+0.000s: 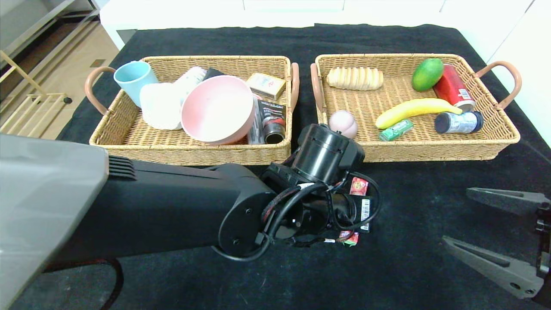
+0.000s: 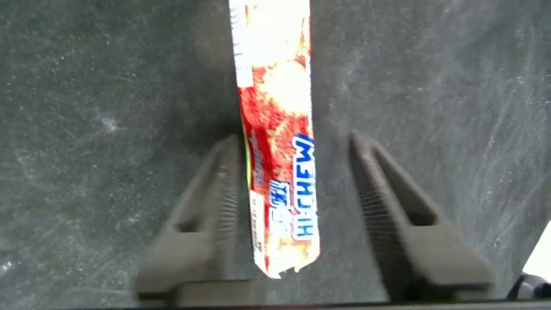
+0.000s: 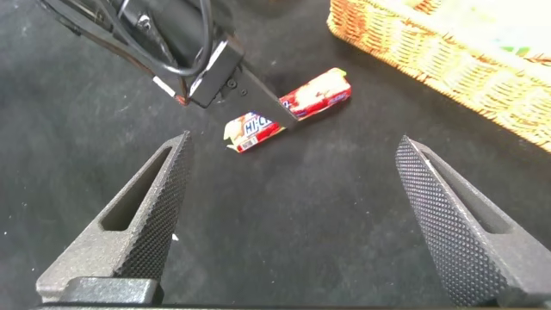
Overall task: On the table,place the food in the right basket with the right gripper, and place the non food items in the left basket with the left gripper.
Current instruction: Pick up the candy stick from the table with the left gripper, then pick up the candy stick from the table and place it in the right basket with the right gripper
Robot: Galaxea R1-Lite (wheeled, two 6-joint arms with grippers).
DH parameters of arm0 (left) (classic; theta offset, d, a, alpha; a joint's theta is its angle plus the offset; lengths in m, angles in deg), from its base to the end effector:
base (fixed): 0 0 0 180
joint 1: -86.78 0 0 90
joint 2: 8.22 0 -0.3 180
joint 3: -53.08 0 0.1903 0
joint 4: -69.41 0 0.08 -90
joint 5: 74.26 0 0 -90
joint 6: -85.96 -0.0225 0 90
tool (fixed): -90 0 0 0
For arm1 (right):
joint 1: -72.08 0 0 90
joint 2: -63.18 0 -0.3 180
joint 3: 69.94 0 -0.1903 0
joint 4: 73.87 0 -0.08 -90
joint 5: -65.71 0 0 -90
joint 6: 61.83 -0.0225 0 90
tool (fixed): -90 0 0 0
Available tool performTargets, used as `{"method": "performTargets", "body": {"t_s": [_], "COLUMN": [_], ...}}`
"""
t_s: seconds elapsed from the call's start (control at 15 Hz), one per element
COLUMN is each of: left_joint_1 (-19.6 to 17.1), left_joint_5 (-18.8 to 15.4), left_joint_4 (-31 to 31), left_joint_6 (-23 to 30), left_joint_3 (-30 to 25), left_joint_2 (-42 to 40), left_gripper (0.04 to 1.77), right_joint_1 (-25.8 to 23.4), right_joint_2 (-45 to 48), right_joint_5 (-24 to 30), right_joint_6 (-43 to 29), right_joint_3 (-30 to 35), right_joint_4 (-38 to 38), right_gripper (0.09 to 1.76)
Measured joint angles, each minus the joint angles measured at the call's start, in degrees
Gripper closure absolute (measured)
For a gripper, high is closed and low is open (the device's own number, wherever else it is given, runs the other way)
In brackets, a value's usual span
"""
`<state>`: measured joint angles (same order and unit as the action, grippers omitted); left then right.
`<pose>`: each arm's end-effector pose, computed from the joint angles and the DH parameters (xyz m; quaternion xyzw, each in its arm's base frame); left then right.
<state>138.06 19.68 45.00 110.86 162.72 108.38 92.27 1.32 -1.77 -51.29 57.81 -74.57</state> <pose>0.2581 -0.3195 0.1919 -0.0678 0.3173 -0.3258 0.8880 0.1338 0.0584 0.2172 -0.0837 0.0440 0.3686 0.9247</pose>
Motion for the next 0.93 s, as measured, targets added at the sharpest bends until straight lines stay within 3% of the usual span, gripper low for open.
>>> {"method": "performTargets", "body": {"t_s": [0.27, 0.47, 0.6, 0.93], "left_joint_1": [-0.1, -0.2, -0.6, -6.5], "left_joint_5": [0.7, 0.4, -0.2, -7.4], "left_joint_4": [-0.4, 1.6, 7.5, 28.1], "left_joint_6": [-1.2, -7.0, -12.0, -26.9], "left_joint_3": [-2.4, -9.2, -17.1, -38.4], "left_joint_2": [-3.7, -9.8, -14.3, -24.6], "left_gripper": [0.51, 0.38, 0.32, 0.21], "right_joint_1": [0.2, 0.2, 0.4, 0.4], "right_joint_2": [-0.2, -0.3, -0.3, -1.0], "right_joint_5": [0.0, 0.0, 0.0, 0.0], "right_joint_6": [-0.1, -0.2, -0.2, -0.3], "right_joint_3": [0.2, 0.1, 0.1, 0.1], "right_joint_4": [0.0, 0.0, 0.1, 0.5], "right_gripper": [0.14, 0.14, 0.14, 0.14]}}
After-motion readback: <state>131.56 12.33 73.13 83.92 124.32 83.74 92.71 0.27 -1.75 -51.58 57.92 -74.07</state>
